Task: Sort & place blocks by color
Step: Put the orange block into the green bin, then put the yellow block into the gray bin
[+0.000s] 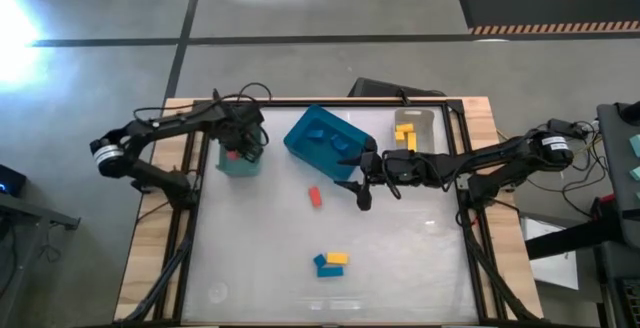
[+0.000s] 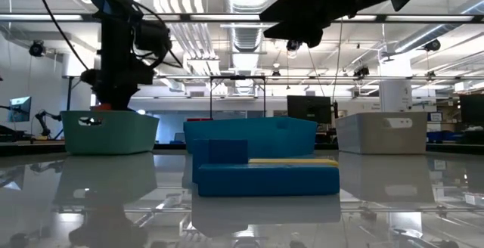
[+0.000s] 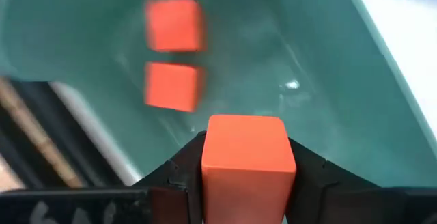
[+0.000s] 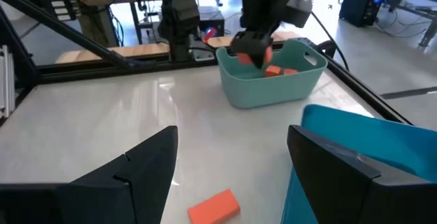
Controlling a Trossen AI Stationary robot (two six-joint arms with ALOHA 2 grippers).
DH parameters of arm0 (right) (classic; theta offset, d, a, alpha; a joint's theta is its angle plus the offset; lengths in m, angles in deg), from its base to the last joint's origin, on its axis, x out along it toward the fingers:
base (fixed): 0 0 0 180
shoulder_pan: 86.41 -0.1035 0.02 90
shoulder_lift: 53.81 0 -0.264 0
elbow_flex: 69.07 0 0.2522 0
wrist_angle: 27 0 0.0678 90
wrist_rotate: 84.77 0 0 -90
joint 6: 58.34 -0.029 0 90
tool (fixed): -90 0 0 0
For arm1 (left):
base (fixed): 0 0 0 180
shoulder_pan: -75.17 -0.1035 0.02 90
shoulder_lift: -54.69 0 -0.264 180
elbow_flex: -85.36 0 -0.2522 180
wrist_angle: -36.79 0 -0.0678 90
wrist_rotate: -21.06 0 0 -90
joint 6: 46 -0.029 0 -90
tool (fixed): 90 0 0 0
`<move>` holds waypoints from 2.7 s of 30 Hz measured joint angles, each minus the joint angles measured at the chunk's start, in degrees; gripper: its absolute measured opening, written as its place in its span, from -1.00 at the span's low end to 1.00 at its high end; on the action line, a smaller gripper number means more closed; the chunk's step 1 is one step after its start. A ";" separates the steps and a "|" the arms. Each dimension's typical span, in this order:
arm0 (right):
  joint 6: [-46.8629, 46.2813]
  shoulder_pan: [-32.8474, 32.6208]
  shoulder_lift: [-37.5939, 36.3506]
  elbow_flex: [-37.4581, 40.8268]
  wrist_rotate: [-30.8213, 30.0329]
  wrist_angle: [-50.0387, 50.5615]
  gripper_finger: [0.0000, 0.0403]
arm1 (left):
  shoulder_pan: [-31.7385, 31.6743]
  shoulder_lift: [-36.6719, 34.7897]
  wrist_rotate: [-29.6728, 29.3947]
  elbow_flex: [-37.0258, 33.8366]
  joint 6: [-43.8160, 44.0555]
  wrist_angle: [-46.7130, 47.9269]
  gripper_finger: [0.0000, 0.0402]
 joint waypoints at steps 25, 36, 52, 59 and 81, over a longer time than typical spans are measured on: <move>-8.42 -2.00 0.00 0.00 1.24 8.44 0.27 | 2.66 1.17 2.14 0.64 -4.72 1.09 -0.01; -12.19 -9.65 0.02 -1.87 1.49 12.31 0.14 | 20.43 -7.65 -10.08 0.86 1.61 -11.83 0.00; -15.98 -20.04 13.72 -15.01 -2.01 34.75 0.11 | 41.05 -12.41 -23.04 0.81 -4.87 -35.23 0.00; -23.44 -23.35 23.83 -26.11 -2.89 52.28 0.11 | 41.83 -11.93 -23.12 0.66 -9.66 -40.07 0.00; -31.57 -24.83 32.51 -31.63 -6.78 52.29 0.11 | 41.80 -11.29 -23.11 0.33 -24.21 -45.24 0.00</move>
